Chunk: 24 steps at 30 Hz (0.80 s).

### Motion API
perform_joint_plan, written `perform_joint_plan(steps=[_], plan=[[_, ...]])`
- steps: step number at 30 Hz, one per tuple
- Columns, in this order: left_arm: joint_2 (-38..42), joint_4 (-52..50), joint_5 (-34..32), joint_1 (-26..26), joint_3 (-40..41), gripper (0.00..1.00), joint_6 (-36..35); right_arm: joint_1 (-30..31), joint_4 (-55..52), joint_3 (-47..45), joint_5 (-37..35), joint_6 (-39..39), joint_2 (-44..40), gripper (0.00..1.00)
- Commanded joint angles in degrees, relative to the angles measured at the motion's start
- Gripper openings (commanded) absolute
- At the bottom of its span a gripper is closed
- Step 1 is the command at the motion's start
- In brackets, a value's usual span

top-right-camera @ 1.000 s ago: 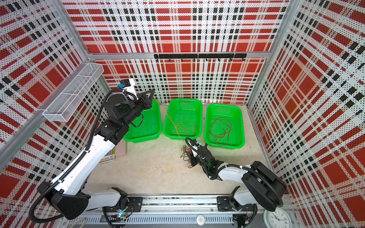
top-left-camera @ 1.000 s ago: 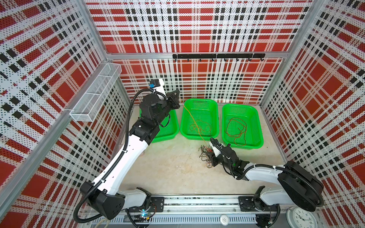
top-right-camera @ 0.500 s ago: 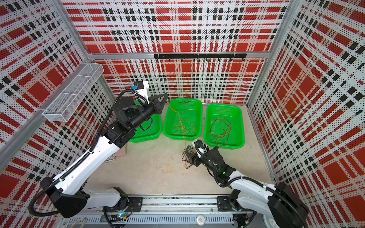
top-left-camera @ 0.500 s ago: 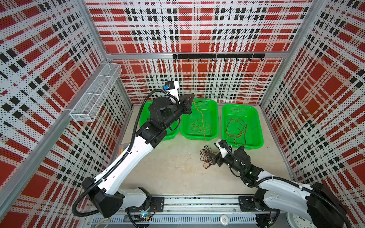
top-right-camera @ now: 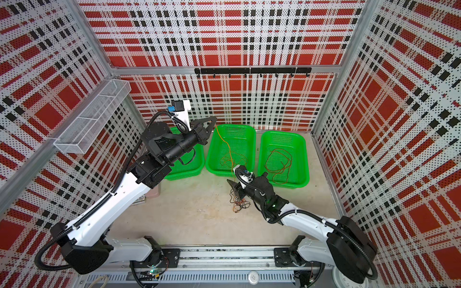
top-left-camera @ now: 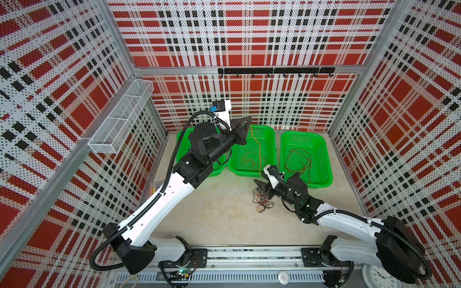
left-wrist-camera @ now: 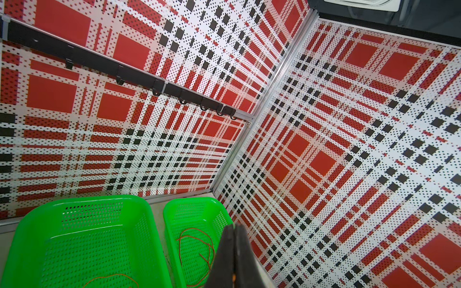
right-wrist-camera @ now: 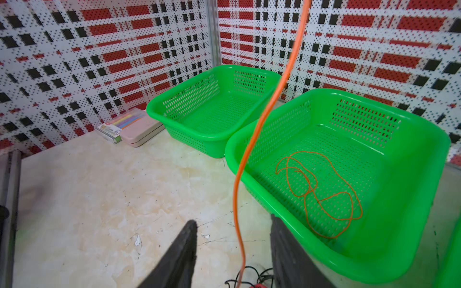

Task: Untangle and sort cables by color
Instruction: Untie the cable.

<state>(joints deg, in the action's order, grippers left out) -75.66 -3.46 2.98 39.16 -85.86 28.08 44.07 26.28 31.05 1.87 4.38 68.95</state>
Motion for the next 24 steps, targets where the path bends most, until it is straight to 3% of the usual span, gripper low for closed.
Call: perform_joint_plan(steps=[1, 3, 8, 15, 21, 24], plan=[[1.02, 0.46, -0.72, 0.31, -0.68, 0.00, -1.87, -0.21, 0.98, 0.33, -1.91, 0.31, -1.15, 0.11], [1.64, 0.64, -1.18, 0.07, 0.39, 0.00, -2.06, -0.20, 2.45, -0.07, -0.79, -0.71, -2.61, 0.00], [3.77, 3.04, -0.53, -1.07, 5.26, 0.00, -2.62, -0.12, 1.23, 3.57, 4.79, -2.09, -6.74, 0.00], [7.94, 7.27, 0.48, -3.12, 16.31, 0.00, -2.81, -0.19, -6.66, 12.73, 4.14, -3.87, -8.63, 0.00], [11.23, 17.16, 6.15, -1.75, 26.98, 0.00, -5.32, -1.17, -9.89, 19.87, 5.46, -2.83, -6.34, 0.00], [12.95, 22.50, 9.68, -0.05, 32.39, 0.09, -8.12, -2.35, -10.27, 21.83, 7.11, -1.17, -5.29, 0.00]])
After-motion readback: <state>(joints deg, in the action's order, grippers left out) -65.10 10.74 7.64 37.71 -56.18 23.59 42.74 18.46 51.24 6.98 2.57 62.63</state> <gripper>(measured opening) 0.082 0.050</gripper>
